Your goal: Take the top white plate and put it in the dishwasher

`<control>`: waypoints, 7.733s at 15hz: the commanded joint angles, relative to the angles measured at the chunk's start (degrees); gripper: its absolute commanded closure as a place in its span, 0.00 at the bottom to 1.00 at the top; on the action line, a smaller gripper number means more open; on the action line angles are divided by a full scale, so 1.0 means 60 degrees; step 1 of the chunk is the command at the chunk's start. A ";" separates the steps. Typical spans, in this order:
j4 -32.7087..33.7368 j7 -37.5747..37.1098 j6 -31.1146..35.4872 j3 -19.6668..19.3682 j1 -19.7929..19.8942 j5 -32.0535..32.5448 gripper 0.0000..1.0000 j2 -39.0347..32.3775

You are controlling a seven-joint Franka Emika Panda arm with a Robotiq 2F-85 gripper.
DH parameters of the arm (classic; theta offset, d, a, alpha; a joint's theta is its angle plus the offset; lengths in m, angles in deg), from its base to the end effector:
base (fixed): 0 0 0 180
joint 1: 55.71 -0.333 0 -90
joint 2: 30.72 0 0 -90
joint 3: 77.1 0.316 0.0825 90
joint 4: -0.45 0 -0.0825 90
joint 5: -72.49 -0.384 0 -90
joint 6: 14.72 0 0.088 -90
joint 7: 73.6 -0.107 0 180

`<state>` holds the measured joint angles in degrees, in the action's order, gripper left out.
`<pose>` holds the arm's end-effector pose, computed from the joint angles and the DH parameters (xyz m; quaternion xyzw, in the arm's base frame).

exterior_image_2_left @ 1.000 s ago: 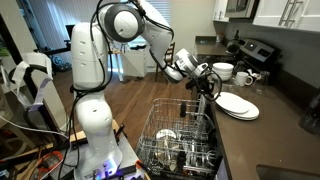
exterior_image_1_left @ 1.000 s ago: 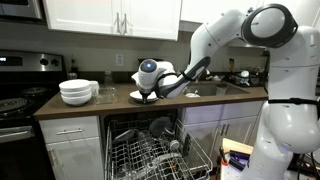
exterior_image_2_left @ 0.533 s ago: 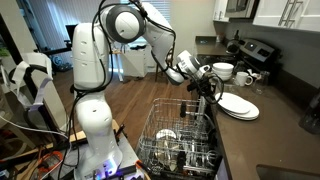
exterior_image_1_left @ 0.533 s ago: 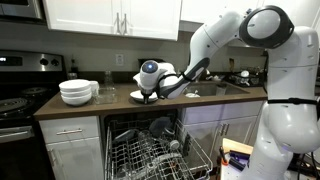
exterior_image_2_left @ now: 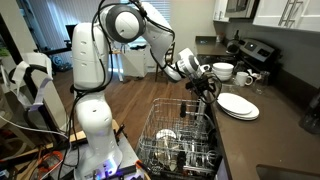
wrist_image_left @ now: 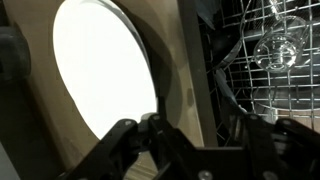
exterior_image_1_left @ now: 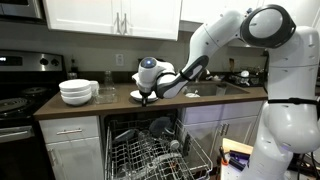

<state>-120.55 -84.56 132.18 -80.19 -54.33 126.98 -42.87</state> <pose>0.5895 -0.0329 0.3345 0.9200 0.2305 0.1215 0.2927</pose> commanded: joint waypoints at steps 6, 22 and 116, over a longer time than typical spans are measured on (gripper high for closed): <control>-0.0060 0.1220 0.0148 0.0010 -0.0023 -0.0665 0.00 0.0533; 0.0089 0.1446 0.1426 -0.0626 0.0062 0.0603 0.92 0.0013; 0.0665 -0.3094 -0.3775 0.0605 -0.0862 0.4286 0.95 -0.0431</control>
<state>-116.47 -101.26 112.79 -77.10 -58.95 151.59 -46.26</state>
